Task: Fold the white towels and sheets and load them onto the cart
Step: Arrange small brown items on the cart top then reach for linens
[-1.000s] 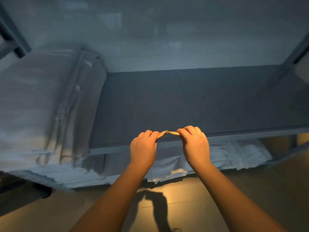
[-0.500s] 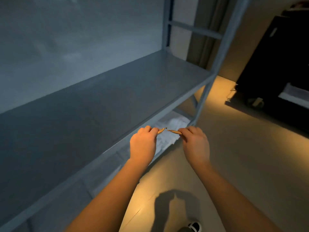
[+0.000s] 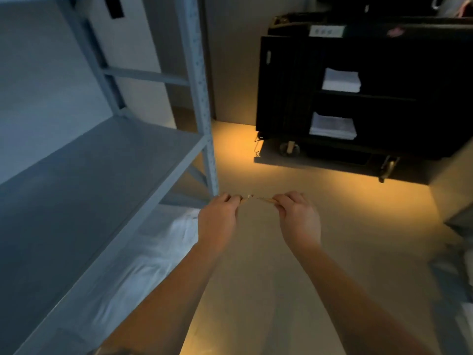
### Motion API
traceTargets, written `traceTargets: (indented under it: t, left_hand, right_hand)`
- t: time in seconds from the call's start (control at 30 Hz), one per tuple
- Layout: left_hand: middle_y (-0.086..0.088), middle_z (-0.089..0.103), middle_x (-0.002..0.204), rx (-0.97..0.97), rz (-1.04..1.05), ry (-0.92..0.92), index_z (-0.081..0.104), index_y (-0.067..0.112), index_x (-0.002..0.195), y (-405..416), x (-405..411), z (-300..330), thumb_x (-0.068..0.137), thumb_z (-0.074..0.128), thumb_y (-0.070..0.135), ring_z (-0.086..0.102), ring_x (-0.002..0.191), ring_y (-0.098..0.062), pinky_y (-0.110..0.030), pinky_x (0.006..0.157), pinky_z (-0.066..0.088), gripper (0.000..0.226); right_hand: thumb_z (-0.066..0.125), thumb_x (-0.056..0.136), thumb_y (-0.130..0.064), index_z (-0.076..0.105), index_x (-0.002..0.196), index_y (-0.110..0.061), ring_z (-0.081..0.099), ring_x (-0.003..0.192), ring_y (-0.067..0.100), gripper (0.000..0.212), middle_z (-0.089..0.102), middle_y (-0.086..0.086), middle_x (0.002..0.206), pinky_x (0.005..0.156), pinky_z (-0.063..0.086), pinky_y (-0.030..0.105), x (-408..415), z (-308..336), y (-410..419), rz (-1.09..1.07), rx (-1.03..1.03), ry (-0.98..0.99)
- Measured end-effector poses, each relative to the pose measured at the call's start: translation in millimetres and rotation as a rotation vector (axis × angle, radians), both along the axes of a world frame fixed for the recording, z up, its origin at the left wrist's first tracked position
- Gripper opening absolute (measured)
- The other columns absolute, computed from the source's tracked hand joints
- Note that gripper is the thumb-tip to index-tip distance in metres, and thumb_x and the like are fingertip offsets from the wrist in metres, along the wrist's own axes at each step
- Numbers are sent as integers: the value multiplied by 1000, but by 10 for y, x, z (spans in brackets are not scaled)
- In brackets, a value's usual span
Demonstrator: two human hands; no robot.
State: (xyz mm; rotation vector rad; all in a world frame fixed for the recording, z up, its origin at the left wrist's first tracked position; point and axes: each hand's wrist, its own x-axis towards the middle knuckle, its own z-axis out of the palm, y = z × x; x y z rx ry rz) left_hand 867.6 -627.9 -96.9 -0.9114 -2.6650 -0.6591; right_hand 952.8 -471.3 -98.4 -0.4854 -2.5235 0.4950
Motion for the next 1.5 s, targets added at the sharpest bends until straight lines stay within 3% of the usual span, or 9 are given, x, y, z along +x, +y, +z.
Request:
traceTargets:
  t: [0.17,0.33,0.47,0.63,1.03,1.17,1.37,1.5]
  left_hand:
    - [-4,63,98,-8,-100,17,66,17,110,930,-223,34,92,52,13,57,88,-26,-38,64,48,24]
    - [-4,64,99,-47,-165,33,66,17,112,1734,-548,-24,91,53,15,59,86,-24,-29,62,38,24]
    - [1,62,106,-56,-195,9,62,22,119,2362,-894,-132,94,48,20,57,94,-20,-32,69,46,28]
    - [1,62,102,-35,-204,27,63,22,117,3242,-1523,-201,94,50,19,56,90,-18,-27,62,38,26]
    - [3,62,88,22,-284,56,67,20,105,5505,-3220,88,87,63,15,57,76,-17,-26,55,42,20]
    - [1,59,91,37,-335,41,64,18,112,6163,-3652,96,91,57,16,54,79,-17,-32,59,48,22]
    - [2,59,85,70,-333,79,66,18,103,7159,-4230,110,87,63,13,54,70,-17,-36,54,51,17]
    - [1,60,86,109,-316,120,66,16,105,8044,-4729,312,89,60,12,54,71,-18,-36,55,51,17]
  right_hand:
    - [60,88,-9,72,103,-14,56,91,33,20,66,7,97,72,48,42,-77,28,812,-131,-1,1]
    - [57,91,-9,70,108,-14,55,95,29,22,66,5,102,77,48,42,-258,-14,1513,-224,-1,-22]
    - [57,91,-9,69,110,-14,56,97,26,23,66,4,105,81,49,41,-540,-91,2064,-290,17,-31]
    - [58,91,-7,68,112,-15,56,98,24,25,66,4,105,83,50,40,-1173,-139,2896,-339,38,-34]
    - [66,84,-1,72,100,-13,59,86,26,22,68,5,94,71,52,38,-2683,187,4923,-443,83,24]
    - [65,84,0,71,99,-10,57,80,26,19,67,7,89,67,50,38,-3064,222,5529,-456,93,41]
    - [65,83,3,72,93,-6,57,75,30,15,67,10,86,61,50,40,-3706,232,6567,-435,118,123]
    - [63,85,3,72,96,-5,57,77,29,16,67,11,87,65,50,41,-4202,346,7484,-407,144,131]
